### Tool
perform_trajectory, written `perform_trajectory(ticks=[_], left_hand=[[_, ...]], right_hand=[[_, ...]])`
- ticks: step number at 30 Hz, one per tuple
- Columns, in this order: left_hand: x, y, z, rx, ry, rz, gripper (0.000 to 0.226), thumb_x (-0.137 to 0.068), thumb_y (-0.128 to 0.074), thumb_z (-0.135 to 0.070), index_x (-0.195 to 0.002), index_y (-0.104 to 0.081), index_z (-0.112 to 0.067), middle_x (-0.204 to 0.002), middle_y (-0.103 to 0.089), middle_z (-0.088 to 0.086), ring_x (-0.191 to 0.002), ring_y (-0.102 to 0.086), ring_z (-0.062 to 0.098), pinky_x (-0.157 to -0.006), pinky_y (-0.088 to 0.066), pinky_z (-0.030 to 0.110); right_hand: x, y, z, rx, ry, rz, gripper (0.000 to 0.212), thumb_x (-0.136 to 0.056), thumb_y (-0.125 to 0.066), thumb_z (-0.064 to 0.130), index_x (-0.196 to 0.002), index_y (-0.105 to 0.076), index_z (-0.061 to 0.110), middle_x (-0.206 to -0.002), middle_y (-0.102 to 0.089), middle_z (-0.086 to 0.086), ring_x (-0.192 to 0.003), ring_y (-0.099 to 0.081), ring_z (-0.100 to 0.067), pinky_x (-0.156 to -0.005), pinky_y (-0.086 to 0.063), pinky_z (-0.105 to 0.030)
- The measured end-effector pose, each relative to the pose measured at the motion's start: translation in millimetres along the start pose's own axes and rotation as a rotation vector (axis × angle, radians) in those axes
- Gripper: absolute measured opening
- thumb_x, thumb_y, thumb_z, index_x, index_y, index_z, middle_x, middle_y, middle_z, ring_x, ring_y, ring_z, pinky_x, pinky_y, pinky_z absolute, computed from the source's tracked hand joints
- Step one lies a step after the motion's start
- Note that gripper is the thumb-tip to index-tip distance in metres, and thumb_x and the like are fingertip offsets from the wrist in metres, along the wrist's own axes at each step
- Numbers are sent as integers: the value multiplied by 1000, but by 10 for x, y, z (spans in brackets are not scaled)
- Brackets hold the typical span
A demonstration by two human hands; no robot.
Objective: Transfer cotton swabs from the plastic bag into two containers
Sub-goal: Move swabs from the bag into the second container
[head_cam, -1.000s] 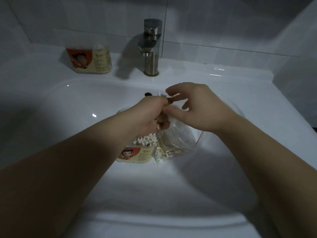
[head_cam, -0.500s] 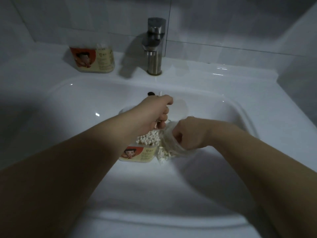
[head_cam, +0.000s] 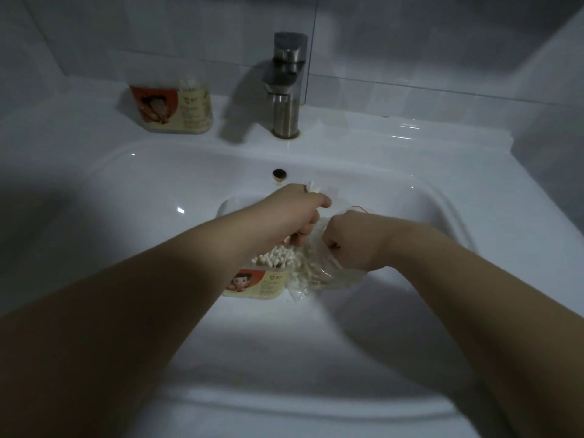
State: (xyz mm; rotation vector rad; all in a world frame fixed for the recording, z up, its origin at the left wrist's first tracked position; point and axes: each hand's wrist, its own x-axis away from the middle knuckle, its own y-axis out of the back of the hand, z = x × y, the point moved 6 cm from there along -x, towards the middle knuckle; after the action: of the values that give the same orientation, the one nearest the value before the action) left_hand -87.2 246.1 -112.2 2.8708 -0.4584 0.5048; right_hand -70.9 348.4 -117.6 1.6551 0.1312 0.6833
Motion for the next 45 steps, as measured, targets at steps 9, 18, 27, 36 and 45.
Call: perform_trajectory(ticks=[9,18,27,36,45], left_hand=[[12,57,-48,-348,-106,-61,22,-106,-40,-22,-113,-61,-24,-96,-76,-7,-54,-47,12,-52,-39,24],[4,18,1,-429,-98,-27,23,-101,-45,-17,-86,-60,-24,-61,-51,-4,-50,-45,14,-47,-34,19],[19,-71,6,-201,-92,149,16,-102,-49,-25,-96,-64,-21,-61,-65,-5,-44,-36,12,-47,-31,22],[22,-58,-19,-272,-144,95,19,-104,-52,-35,-101,-70,-31,-83,-72,-13,-51,-44,10,-48,-39,22],[6,-9,-93,57,-163,27,24,-108,-48,-33,-104,-65,-16,-83,-68,-9,-40,-33,5,-42,-23,19]], right_hand=[[158,281,-177,-279,-90,-157,27,-89,-54,15,-90,-79,25,-84,-74,2,-82,-66,-19,-78,-54,-31],[243,432,-343,-341,-118,-343,32,-93,-48,6,-102,-76,20,-101,-73,2,-93,-67,-18,-74,-46,-24],[307,497,-451,-567,-147,-491,32,-95,-48,6,-89,-71,27,-64,-59,18,-58,-58,10,-51,-37,-7],[272,473,-512,-766,-150,-585,20,-97,-58,16,-100,-75,27,-67,-69,6,-51,-55,-4,-54,-48,-28],[212,432,-549,-1118,-184,-671,33,-84,-69,47,-110,-70,25,-68,-71,2,-50,-62,-21,-58,-52,-37]])
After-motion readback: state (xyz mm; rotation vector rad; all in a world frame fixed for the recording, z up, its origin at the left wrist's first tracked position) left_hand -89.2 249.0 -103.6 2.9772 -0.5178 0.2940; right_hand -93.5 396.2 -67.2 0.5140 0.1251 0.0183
